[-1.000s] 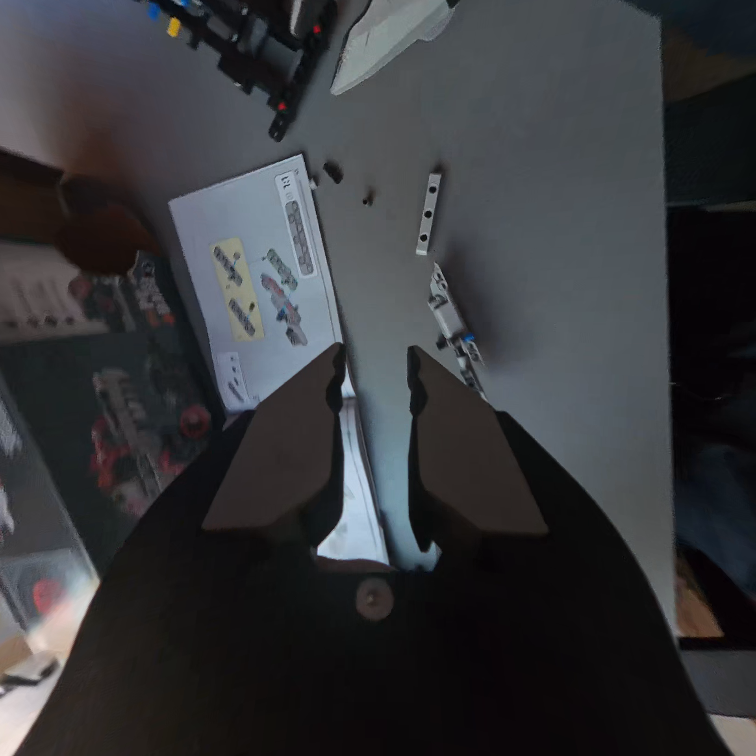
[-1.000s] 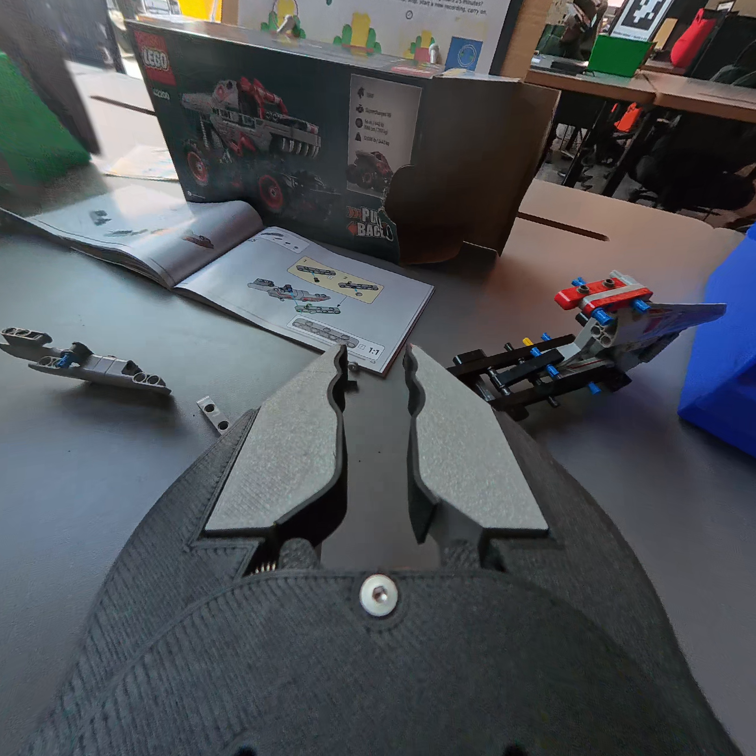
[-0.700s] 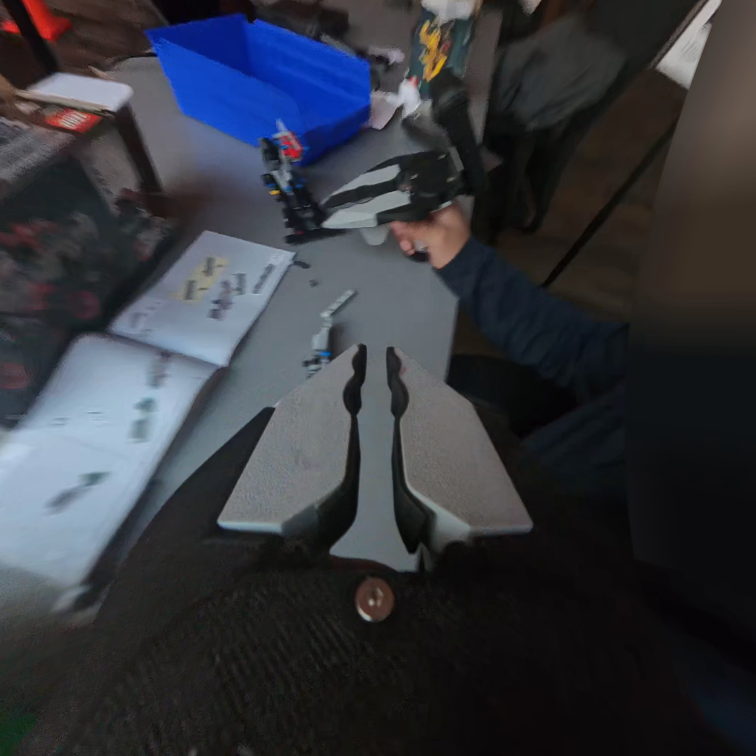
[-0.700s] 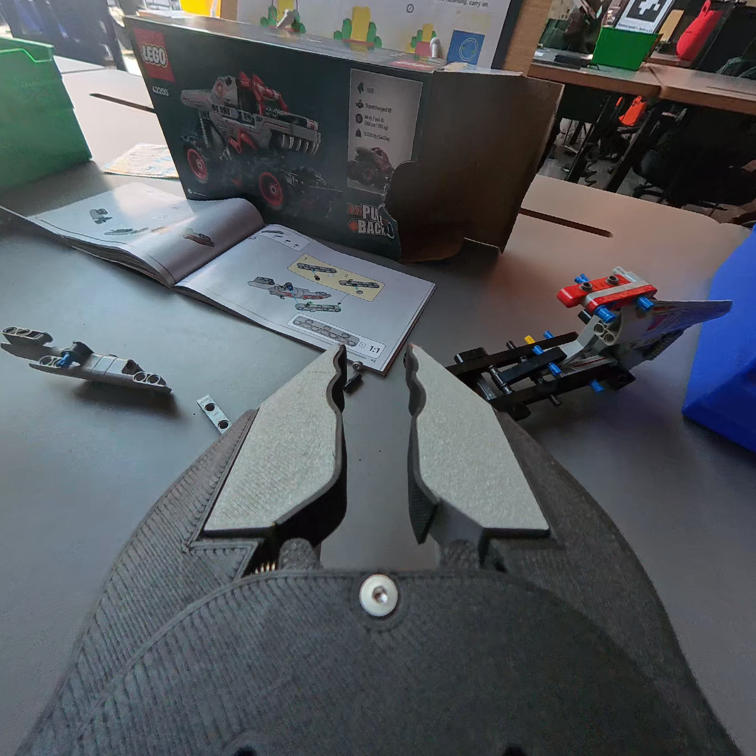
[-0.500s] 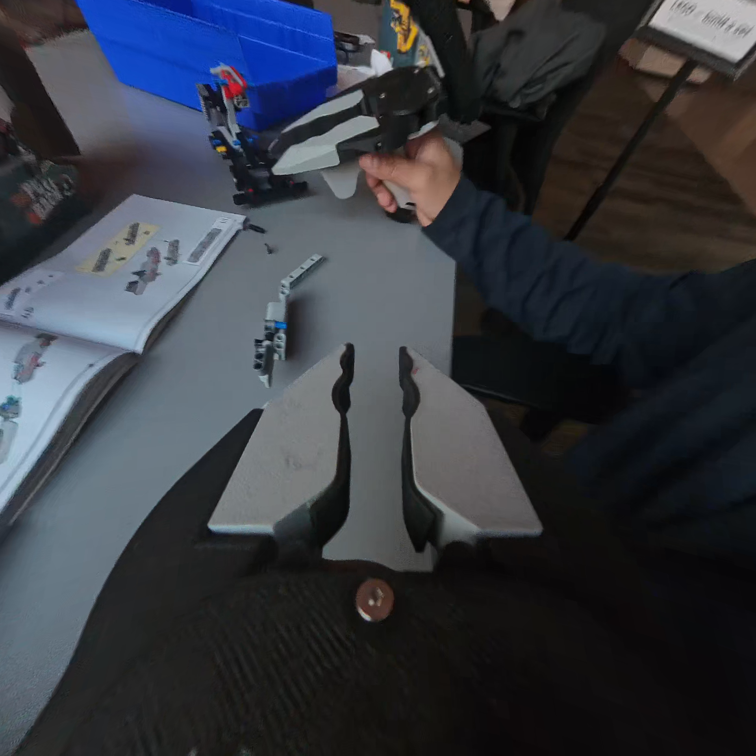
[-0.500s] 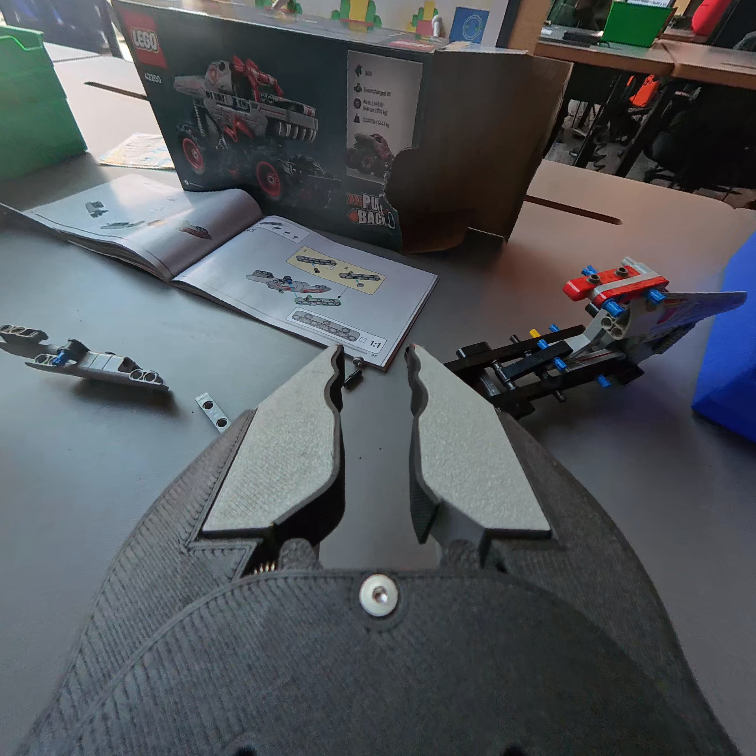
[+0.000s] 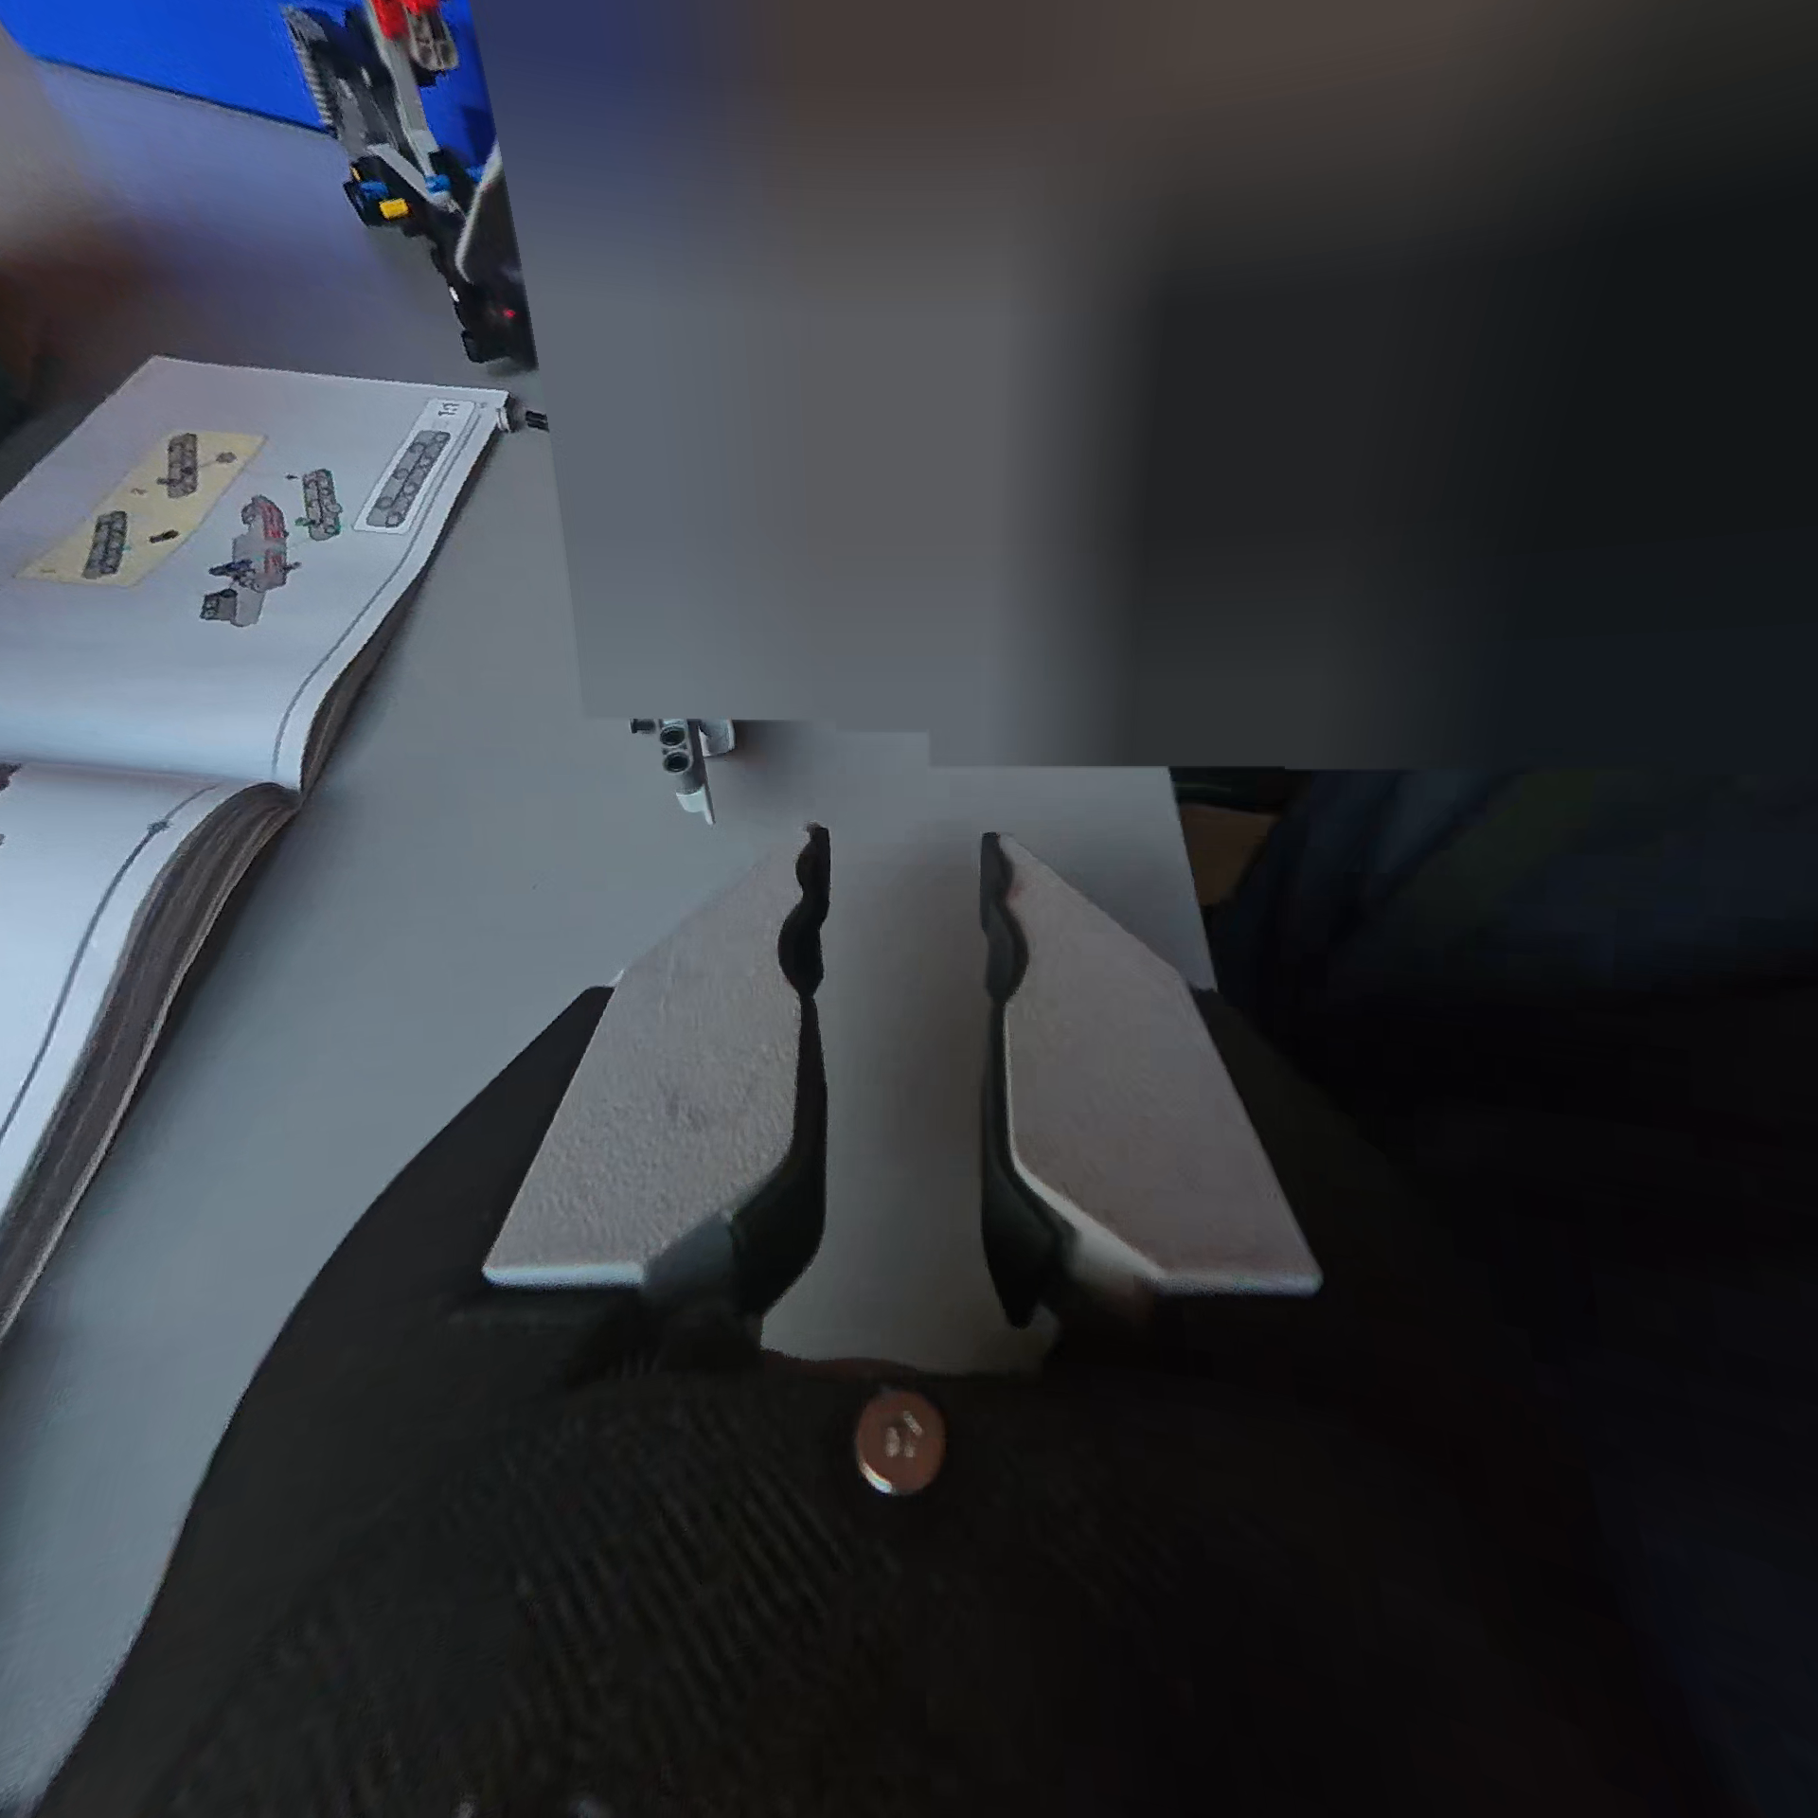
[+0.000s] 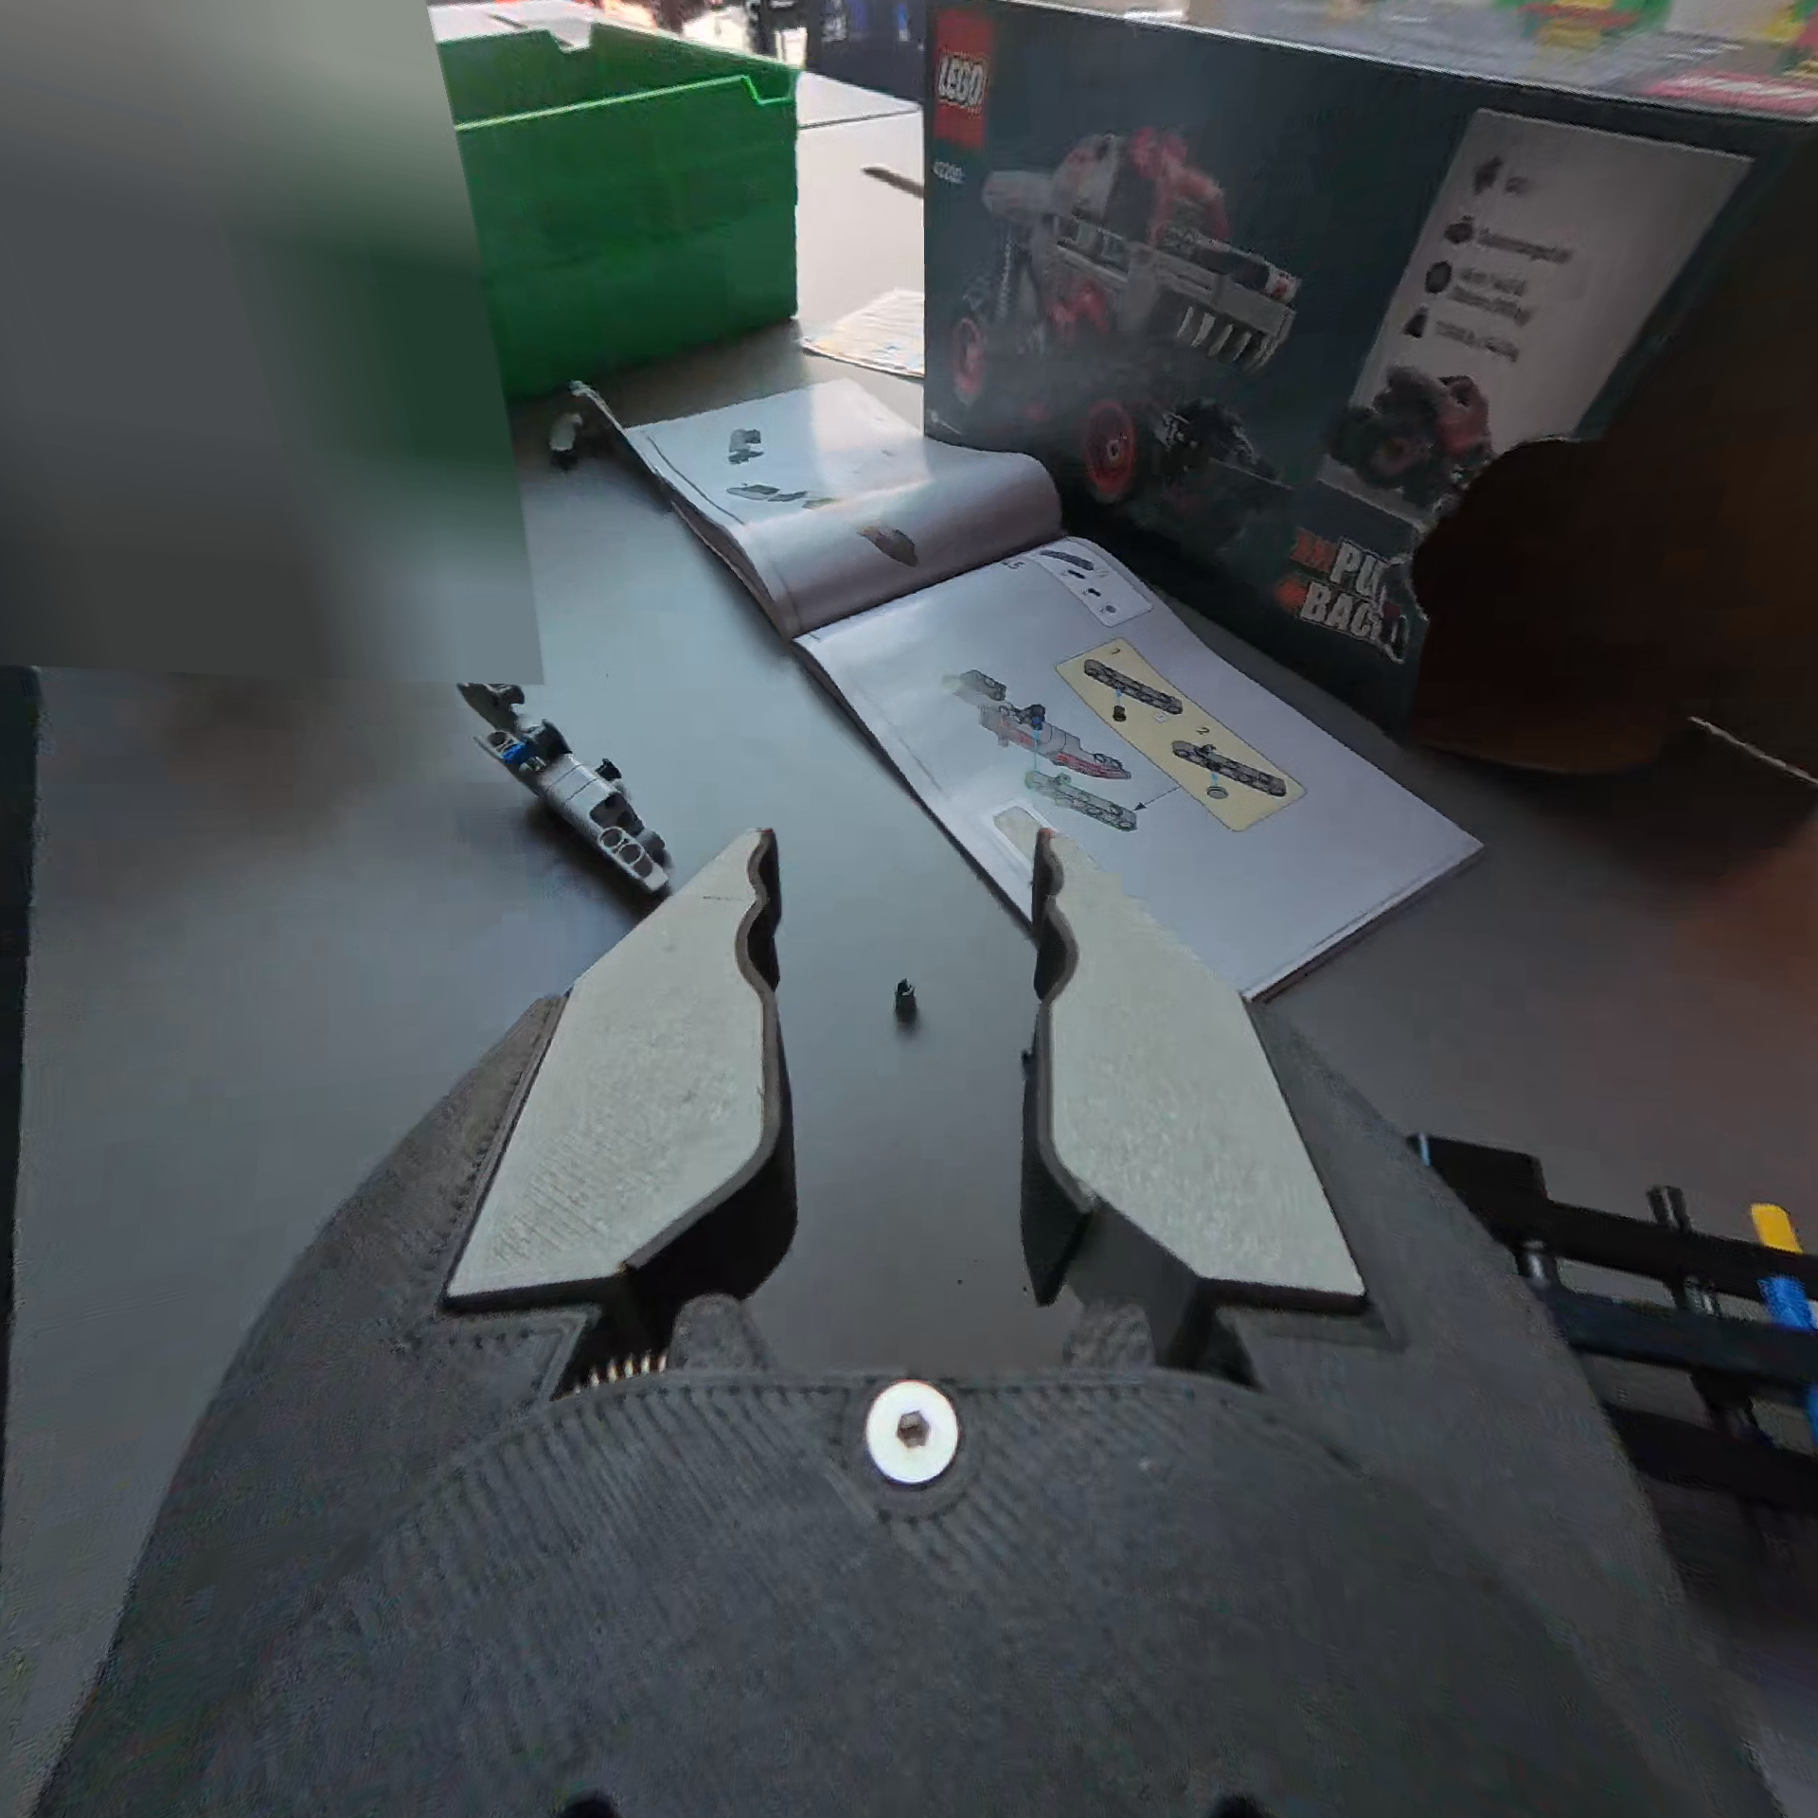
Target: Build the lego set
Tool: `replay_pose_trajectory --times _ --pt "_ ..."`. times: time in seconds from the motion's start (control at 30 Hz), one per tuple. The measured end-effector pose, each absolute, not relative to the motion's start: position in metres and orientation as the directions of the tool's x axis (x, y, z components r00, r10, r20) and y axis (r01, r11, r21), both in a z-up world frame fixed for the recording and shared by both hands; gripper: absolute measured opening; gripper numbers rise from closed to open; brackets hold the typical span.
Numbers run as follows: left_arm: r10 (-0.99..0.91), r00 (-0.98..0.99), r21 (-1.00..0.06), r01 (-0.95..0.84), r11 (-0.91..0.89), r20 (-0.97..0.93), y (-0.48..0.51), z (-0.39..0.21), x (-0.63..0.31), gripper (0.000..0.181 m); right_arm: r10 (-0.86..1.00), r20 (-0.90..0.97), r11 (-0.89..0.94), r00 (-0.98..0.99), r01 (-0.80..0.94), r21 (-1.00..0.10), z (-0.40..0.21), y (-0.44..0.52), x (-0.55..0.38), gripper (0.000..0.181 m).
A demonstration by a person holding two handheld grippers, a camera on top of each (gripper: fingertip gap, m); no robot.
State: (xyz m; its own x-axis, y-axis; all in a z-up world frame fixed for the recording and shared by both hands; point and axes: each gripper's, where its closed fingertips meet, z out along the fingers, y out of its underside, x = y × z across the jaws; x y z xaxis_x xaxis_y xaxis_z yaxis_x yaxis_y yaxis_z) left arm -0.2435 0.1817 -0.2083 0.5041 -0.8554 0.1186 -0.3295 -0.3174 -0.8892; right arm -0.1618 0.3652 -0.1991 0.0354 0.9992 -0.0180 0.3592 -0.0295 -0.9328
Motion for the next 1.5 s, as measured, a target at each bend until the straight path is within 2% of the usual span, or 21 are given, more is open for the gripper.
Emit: replay_pose_trajectory --times 0.03,0.1,0.27,0.4,0.57,0.77,1.2,1.27,1.33,1.5 --pt "-0.860 0.485 -0.893 -0.302 -0.334 0.157 0.181 -0.206 -0.243 0.027 0.999 -0.052 -0.052 0.012 0.362 -0.931 -0.200 0.364 -0.163 0.054" --pt "-0.865 0.464 -0.888 -0.294 -0.354 0.192 0.179 -0.206 -0.243 0.027 0.994 -0.108 -0.101 -0.001 0.346 -0.933 -0.198 0.360 -0.160 0.059" --pt "-0.892 0.439 -0.906 -0.327 -0.271 0.108 0.171 -0.204 -0.239 0.027 0.993 -0.018 -0.050 0.118 0.274 -0.960 -0.187 0.371 -0.149 0.056" --pt "-0.862 0.497 -0.884 -0.356 -0.303 0.095 0.179 -0.211 -0.243 0.027 0.996 -0.009 -0.033 0.087 0.283 -0.958 -0.187 0.357 -0.153 0.058" --pt "-0.854 0.519 -0.865 -0.440 -0.242 -0.024 0.178 -0.218 -0.242 0.028 0.999 0.028 0.013 0.042 0.323 -0.946 -0.193 0.339 -0.166 0.057" --pt "-0.860 0.510 -0.904 -0.380 -0.195 -0.029 0.177 -0.205 -0.244 0.027 0.997 0.045 0.023 0.065 0.314 -0.949 -0.190 0.342 -0.172 0.056" --pt "-0.824 0.562 -0.899 -0.392 -0.193 -0.069 0.188 -0.206 -0.252 0.027 1.000 0.029 0.028 0.002 0.303 -0.952 -0.188 0.330 -0.175 0.054" --pt "-0.819 0.570 -0.895 -0.397 -0.204 -0.066 0.190 -0.207 -0.253 0.027 0.996 0.058 0.031 0.072 0.329 -0.944 -0.191 0.339 -0.171 0.056" --pt "-0.807 0.588 -0.896 -0.386 -0.221 -0.055 0.194 -0.207 -0.256 0.026 0.986 0.080 0.033 0.146 0.301 -0.953 -0.184 0.348 -0.165 0.050" --pt "-0.776 0.630 -0.910 -0.340 -0.237 -0.033 0.206 -0.203 -0.266 0.023 0.979 0.051 0.001 0.197 0.243 -0.970 -0.171 0.360 -0.151 0.046"
